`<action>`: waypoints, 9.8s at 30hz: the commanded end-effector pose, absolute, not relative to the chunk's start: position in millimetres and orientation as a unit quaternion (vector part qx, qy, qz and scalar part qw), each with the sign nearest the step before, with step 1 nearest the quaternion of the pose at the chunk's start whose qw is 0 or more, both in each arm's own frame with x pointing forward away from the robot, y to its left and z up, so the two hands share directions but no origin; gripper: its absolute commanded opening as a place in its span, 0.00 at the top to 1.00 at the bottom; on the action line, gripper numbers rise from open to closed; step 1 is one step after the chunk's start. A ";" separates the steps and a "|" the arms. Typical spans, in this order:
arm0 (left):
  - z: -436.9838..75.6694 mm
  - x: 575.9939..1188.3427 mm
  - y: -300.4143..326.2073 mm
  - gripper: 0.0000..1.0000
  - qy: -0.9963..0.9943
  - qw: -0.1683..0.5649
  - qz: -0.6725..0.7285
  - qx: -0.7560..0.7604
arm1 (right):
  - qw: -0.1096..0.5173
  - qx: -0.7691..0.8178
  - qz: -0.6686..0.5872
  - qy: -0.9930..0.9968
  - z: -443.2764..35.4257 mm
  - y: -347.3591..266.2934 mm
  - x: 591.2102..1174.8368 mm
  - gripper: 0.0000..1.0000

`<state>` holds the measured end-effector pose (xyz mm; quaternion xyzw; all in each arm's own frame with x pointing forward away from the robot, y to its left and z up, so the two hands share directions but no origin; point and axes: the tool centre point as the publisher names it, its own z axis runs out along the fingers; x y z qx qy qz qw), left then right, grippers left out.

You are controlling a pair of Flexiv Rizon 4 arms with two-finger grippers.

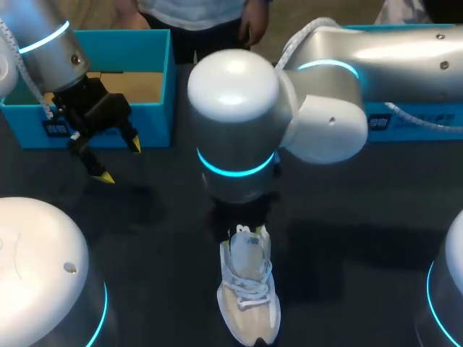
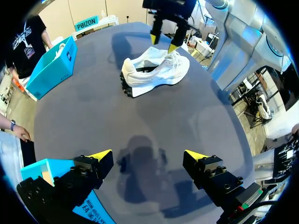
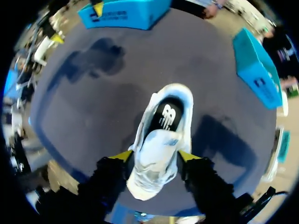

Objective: Take the shoe out of the shoebox, open the shoe tongue, remove and reinsert the insole, then place the shoe into the shoebox

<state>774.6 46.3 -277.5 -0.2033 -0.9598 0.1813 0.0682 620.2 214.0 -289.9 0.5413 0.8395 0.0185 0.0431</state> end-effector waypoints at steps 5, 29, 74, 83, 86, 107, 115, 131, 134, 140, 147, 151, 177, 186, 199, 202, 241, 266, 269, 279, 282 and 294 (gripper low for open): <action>-277.5 774.3 46.3 0.00 -0.960 0.068 0.180 -0.203 | 0.018 0.321 0.009 0.947 -275.5 212.1 640.7 0.00; -277.5 774.3 46.3 0.00 -0.960 0.068 0.180 -0.203 | 0.022 0.127 0.008 0.992 -272.3 210.6 659.6 0.00; -277.5 774.3 46.3 0.00 -0.960 0.068 0.180 -0.203 | 0.044 0.017 0.026 0.999 -357.3 202.6 743.2 0.05; -277.5 774.3 46.3 0.00 -0.960 0.068 0.180 -0.203 | 0.035 0.016 0.026 0.999 -373.2 201.7 750.1 0.09; -277.5 774.3 46.3 0.00 -0.960 0.068 0.180 -0.203 | 0.031 0.015 0.025 0.999 -377.7 200.8 751.2 0.11; -277.5 774.3 46.3 0.00 -0.960 0.068 0.180 -0.203 | 0.007 0.027 0.028 0.999 -395.2 197.2 739.8 1.00; -277.5 774.3 46.3 0.00 -0.960 0.068 0.180 -0.203 | 0.018 0.033 0.028 0.999 -386.1 195.6 735.1 1.00; -277.5 774.3 46.3 0.00 -0.960 0.068 0.180 -0.203 | 0.088 0.013 -0.021 0.996 -304.9 177.2 768.1 1.00; -277.5 774.3 46.3 0.00 -0.960 0.068 0.180 -0.203 | 0.099 0.008 -0.016 0.995 -287.3 173.0 774.5 1.00; -277.5 774.3 46.3 0.00 -0.960 0.068 0.180 -0.203 | 0.099 0.008 0.000 0.995 -275.8 168.7 779.5 1.00; -277.5 774.3 46.3 0.00 -0.960 0.068 0.180 -0.203 | 0.099 0.008 0.000 0.995 -275.8 168.7 779.5 1.00; -277.5 774.3 46.3 0.00 -0.960 0.068 0.180 -0.203 | 0.099 0.008 0.000 0.995 -275.8 168.7 779.5 1.00; -264.7 788.5 80.6 0.00 -0.985 0.095 0.136 0.044 | 0.131 -0.012 -0.042 0.990 -229.4 105.0 863.4 1.00; -254.4 801.0 113.4 0.00 -0.959 0.119 0.126 0.225 | 0.142 -0.034 -0.044 0.988 -212.5 73.7 909.1 1.00; -244.7 812.1 161.6 0.00 -0.861 0.071 0.055 0.501 | 0.139 -0.046 -0.053 0.988 -194.1 55.8 946.6 1.00; -244.7 812.1 161.6 0.00 -0.861 0.071 0.055 0.501 | 0.139 -0.046 -0.053 0.988 -194.1 55.8 946.6 1.00; -221.7 846.1 249.9 0.00 -0.770 0.085 0.028 0.631 | 0.165 -0.014 -0.121 0.979 -147.5 -56.0 1070.8 1.00; -215.3 869.9 263.5 0.00 -0.759 0.056 0.015 0.648 | 0.159 0.025 -0.135 0.978 -139.6 -84.3 1111.7 1.00; -215.3 869.9 263.5 0.00 -0.759 0.056 0.015 0.648 | 0.168 0.031 -0.147 0.974 -133.5 -99.6 1130.5 1.00; -215.3 869.9 263.5 0.00 -0.759 0.056 0.015 0.648 | 0.183 0.009 -0.143 0.973 -130.0 -130.4 1165.0 1.00; -215.3 869.9 263.5 0.00 -0.759 0.056 0.015 0.648 | 0.183 0.003 -0.143 0.973 -132.5 -135.2 1170.0 1.00; -215.3 869.9 263.5 0.00 -0.759 0.056 0.015 0.648 | 0.130 0.113 -0.139 0.975 -138.8 -170.0 1190.1 1.00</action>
